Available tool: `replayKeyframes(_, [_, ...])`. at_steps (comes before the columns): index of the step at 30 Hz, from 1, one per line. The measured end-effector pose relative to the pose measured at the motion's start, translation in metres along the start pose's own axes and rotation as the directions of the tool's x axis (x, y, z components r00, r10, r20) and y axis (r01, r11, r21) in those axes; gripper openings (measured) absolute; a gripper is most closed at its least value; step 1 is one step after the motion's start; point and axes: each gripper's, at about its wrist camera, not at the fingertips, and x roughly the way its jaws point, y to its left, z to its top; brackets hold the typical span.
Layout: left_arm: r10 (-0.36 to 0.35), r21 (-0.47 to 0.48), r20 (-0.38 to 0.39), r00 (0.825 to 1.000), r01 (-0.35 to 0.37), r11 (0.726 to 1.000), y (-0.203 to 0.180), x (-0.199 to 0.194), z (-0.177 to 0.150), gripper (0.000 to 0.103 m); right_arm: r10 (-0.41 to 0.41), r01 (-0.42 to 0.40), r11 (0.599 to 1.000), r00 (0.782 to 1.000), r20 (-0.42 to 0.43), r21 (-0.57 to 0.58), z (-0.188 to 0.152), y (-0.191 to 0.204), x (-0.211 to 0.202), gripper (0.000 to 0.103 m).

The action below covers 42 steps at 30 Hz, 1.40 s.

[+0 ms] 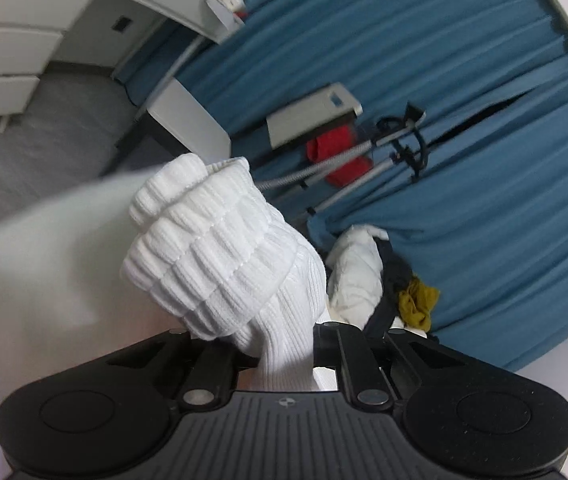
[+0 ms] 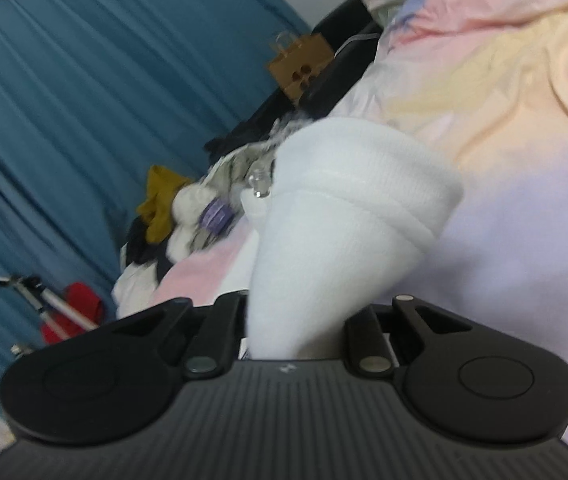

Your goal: Fold clothes

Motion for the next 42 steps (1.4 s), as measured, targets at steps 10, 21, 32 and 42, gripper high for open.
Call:
replayKeyframes(10, [0.114,0.02,-0.122,0.986,-0.112,0.993,0.077,-0.092,-0.023,0.017,0.002,0.006,0.996,0.996,-0.084,0.089,-0.028,-0.023,-0.07,0.017])
replayKeyframes(21, [0.137,0.044,-0.204,0.969,-0.131,0.99,0.092,-0.146,-0.065,0.037,-0.039,0.062,0.966,0.995,-0.097,0.249,-0.044,-0.071,-0.077,0.017])
replayKeyframes(32, [0.285,0.045,-0.158,0.945,-0.281,0.959,0.106,-0.193,-0.068,0.089,-0.003,0.024,0.972,0.996,-0.093,0.232,-0.039,-0.079,-0.06,0.017])
replayKeyframes(42, [0.318,0.317,0.05,0.947,-0.316,0.894,0.002,-0.205,-0.08,0.089,0.01,0.004,0.977,0.998,-0.063,0.211,-0.033,-0.078,-0.056,0.017])
